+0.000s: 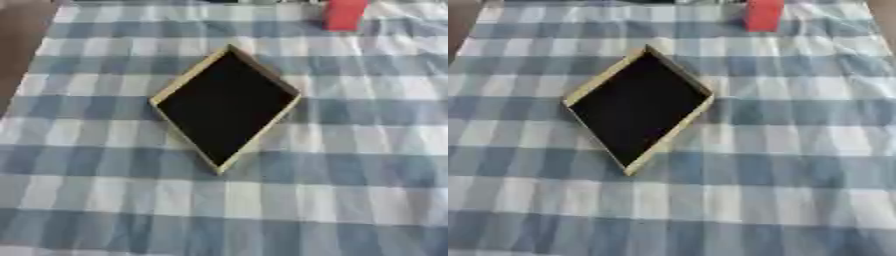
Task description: Pick up objects on the table and place them in the box.
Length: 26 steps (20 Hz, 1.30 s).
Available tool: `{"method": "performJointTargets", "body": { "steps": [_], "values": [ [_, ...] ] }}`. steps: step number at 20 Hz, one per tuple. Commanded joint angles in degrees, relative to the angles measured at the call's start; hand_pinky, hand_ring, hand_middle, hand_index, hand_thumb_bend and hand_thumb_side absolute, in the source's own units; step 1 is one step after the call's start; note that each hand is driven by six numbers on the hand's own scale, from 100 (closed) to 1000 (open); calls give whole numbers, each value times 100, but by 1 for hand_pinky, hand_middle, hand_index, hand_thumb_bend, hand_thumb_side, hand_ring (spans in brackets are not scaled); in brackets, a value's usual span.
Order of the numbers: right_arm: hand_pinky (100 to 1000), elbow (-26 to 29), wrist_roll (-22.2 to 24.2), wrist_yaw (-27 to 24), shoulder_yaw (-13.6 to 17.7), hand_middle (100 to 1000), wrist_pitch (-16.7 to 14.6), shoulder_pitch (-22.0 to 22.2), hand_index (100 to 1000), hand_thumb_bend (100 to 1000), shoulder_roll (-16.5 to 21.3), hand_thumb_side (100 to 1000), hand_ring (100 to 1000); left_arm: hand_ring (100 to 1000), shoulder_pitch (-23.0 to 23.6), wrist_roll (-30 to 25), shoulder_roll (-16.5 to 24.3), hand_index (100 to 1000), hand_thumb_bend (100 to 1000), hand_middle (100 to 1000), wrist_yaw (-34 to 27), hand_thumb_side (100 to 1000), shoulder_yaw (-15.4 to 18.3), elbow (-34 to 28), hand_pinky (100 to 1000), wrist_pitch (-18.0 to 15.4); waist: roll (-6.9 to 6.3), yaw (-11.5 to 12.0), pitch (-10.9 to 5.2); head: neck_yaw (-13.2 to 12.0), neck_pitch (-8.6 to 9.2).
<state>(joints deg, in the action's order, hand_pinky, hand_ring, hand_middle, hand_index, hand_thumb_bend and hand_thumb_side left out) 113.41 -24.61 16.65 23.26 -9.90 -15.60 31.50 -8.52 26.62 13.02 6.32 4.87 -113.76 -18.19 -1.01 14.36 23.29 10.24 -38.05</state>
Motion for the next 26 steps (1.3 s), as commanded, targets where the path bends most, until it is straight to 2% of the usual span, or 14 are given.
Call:
{"method": "performJointTargets", "body": {
  "steps": [1,8,12,16,20,26],
  "values": [
    [655,118,6,18,21,722,-6,-47,846,100,131,751,656,652,-34,-15,89,634,100,584,-9,743,14,-83,681,-4,4,-4,-103,18,-39],
    [670,118,19,123,11,735,50,20,848,100,329,758,669,652,-22,-16,96,633,100,584,1,744,16,-83,681,3,22,-24,-109,69,187],
    [701,118,177,390,-95,748,382,97,842,100,854,764,688,653,0,-14,122,634,100,584,16,743,15,-83,681,9,45,-34,-138,80,239],
    [745,9,396,733,-291,774,713,29,850,100,1565,801,726,654,22,-22,148,634,100,585,12,744,3,-83,680,15,60,-42,-189,141,324],
    [790,-645,775,1038,-451,813,908,-212,873,100,2355,795,772,655,53,-33,172,633,100,585,7,743,-5,-83,680,21,70,-39,-236,205,355],
    [845,-2181,1615,1313,-765,862,858,-1103,892,100,3216,838,845,656,82,-79,197,633,100,586,-18,744,-43,-83,680,43,89,-46,-303,257,305]
  ]
}}
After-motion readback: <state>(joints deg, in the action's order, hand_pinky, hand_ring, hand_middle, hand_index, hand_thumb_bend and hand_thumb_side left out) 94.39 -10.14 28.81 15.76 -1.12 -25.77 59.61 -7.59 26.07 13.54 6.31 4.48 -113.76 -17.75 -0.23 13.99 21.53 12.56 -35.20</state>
